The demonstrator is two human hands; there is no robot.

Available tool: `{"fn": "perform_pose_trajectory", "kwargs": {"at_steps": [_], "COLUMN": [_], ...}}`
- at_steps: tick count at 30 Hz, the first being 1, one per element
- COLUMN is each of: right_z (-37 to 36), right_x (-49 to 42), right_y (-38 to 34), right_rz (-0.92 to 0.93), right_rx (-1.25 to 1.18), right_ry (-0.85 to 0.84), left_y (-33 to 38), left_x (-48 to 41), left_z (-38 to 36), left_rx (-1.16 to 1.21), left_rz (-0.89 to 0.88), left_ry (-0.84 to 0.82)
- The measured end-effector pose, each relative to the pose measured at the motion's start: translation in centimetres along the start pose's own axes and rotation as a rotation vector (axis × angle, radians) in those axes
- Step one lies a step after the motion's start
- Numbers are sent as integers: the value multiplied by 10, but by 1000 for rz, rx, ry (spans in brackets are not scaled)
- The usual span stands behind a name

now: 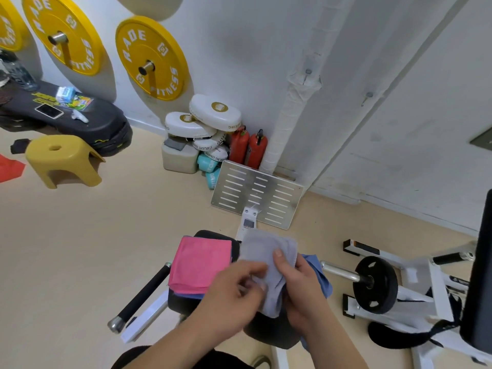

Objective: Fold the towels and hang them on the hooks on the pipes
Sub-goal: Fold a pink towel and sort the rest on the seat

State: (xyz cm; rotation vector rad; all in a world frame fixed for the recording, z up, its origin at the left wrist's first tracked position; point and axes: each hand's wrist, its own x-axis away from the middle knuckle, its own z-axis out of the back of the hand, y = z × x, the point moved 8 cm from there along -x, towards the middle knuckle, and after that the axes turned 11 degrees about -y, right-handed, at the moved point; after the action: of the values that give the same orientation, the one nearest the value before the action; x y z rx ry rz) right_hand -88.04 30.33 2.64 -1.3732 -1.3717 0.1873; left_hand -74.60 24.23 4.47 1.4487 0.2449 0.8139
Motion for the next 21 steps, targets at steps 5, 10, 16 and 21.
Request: {"fn": "perform_pose_trajectory", "kwargs": {"at_steps": [5, 10, 16, 21], "right_z": [-21, -39, -50, -54], "right_x": [-6, -27, -55, -78], "right_y": [-3, 20, 94, 112], "right_rz": [-78, -142, -301, -283], "right_rx": [-21, -57, 169, 395], "right_ry": [-92, -122, -293, -247], "left_y": [-52, -70, -130, -146], "left_x": [-3, 2, 12, 7], "left_z": [60, 73, 102, 116], "left_rx": [262, 731, 438, 381], "left_rz": [271, 359, 468, 471], "left_ry": [52, -223, -91, -80]}}
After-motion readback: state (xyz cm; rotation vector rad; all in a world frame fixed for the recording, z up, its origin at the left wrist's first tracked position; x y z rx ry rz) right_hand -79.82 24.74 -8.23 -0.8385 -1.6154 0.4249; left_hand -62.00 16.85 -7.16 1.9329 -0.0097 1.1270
